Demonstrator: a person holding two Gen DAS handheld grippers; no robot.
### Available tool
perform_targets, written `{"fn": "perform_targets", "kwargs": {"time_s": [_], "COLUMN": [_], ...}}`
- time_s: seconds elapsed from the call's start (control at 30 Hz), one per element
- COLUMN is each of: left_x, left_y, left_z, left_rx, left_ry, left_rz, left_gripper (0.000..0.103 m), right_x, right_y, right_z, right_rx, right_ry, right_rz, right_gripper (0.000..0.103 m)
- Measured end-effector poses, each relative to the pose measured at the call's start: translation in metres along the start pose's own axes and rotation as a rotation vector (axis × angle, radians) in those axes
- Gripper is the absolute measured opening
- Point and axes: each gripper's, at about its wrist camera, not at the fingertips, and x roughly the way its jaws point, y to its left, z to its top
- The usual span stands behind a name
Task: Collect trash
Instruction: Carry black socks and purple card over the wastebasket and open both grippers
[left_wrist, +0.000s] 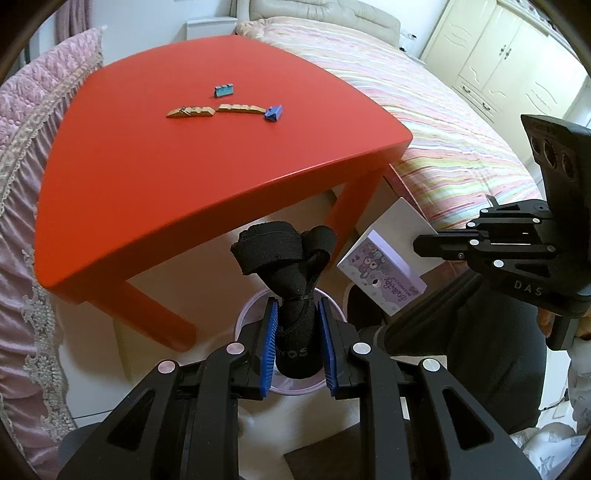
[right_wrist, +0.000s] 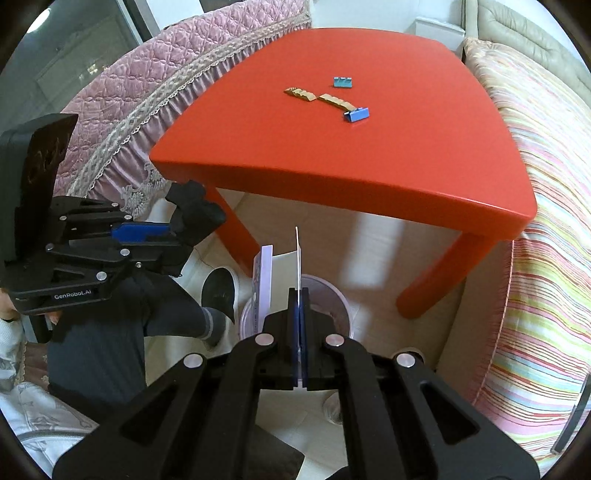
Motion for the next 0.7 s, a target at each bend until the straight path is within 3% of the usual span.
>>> {"fn": "perform_targets", "kwargs": {"time_s": [0.33, 0.37, 0.43, 0.47, 0.5, 0.53, 0.6, 0.7], "left_x": [0.008, 0.009, 0.011, 0.011, 0.011, 0.01, 0.008, 0.008], "left_y": [-0.002, -0.002, -0.001, 0.0, 0.001, 0.002, 0.004, 0.008], "left_z": [0.001, 0.001, 0.001, 0.001, 0.001, 0.001, 0.001, 0.0], "left_rx": [0.01, 0.009, 0.001, -0.005, -0.013, -0.02, -0.027, -0.041], "left_ry": [0.02, 0.024, 0.028, 0.025, 0.022, 0.017, 0.004, 0.008], "left_rz": [-0.016, -0.02, -0.016, -0.017, -0.017, -0.016, -0.01, 0.008], "left_gripper": [0.026, 0.027, 0.044, 0.06, 0.075, 0.081, 0.089, 0.094], "right_x": [0.008, 0.011, 0.014, 0.016, 0.017, 0.017, 0.015, 0.016], "right_y": [0.003, 0.003, 0.003, 0.002, 0.002, 0.001, 0.0, -0.004], "right_z": [-0.001, -0.002, -0.003, -0.004, -0.004, -0.004, -0.005, -0.005], "right_rx": [0.003, 0.005, 0.007, 0.012, 0.015, 0.023, 0.031, 0.049], "right_ry": [0.025, 0.033, 0.046, 0.051, 0.052, 0.047, 0.035, 0.04], "right_rz": [0.036, 0.033, 0.032, 0.031, 0.034, 0.041, 0.042, 0.034], "right_gripper": [0.002, 0.003, 0.006, 0.012, 0.038, 0.068, 0.084, 0.09]}}
